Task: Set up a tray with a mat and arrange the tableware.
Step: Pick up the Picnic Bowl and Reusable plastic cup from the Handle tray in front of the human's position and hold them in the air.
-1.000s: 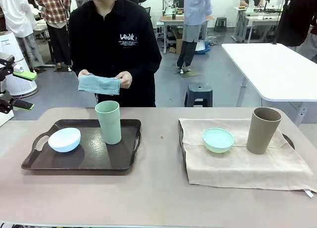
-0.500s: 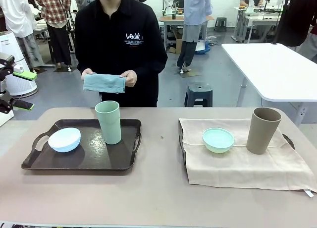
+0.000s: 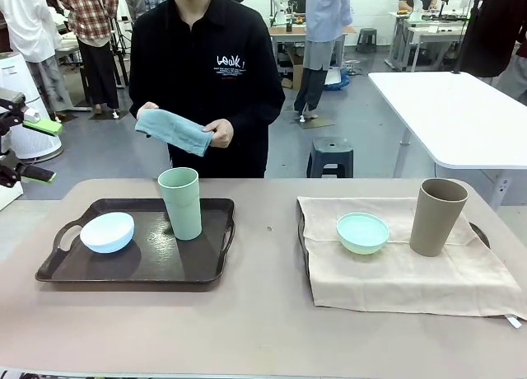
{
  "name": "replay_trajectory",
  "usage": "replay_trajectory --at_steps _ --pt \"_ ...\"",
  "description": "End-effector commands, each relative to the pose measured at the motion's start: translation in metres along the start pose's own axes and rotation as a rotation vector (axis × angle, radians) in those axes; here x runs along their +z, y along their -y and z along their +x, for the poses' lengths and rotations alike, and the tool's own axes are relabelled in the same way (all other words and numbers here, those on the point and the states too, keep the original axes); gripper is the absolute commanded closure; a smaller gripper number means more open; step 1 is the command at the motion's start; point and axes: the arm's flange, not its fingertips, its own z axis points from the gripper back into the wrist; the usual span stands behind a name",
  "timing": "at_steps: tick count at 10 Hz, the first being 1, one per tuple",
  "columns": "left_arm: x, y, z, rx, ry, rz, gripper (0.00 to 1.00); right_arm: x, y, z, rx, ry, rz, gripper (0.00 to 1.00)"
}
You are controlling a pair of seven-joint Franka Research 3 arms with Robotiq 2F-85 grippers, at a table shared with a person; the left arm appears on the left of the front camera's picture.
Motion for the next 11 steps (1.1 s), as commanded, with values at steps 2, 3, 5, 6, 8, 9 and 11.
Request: replay_trajectory --at_steps 2,3,5,6,8,9,11 --pt "0.010 0.087 0.010 -0.244 0.148 0.557 0.00 -0.095 -0.085 0.085 0.289 -0.054 -0.491 0.00" --pt "0.012 0.109 0.015 -0.293 0.150 0.726 0.00 -0.134 -0.102 0.111 0.363 -0.090 -0.631 0.00" --pt "-0.005 0.127 0.038 -0.409 0.160 1.122 0.00 -0.213 -0.106 0.157 0.571 -0.167 -0.797 0.00" --pt "-0.016 0.128 0.052 -0.483 0.166 1.307 0.00 -0.239 -0.093 0.169 0.670 -0.234 -0.863 0.00" --pt "0.008 0.143 0.018 -0.408 0.140 0.734 0.00 -0.203 -0.143 0.139 0.538 -0.177 -0.653 0.00" --pt "-0.010 0.145 0.036 -0.484 0.141 0.903 0.00 -0.203 -0.143 0.139 0.538 -0.177 -0.653 0.00" --pt "-0.026 0.130 0.061 -0.324 0.051 1.020 0.00 -0.250 -0.117 0.177 0.820 -0.229 -0.774 0.00"
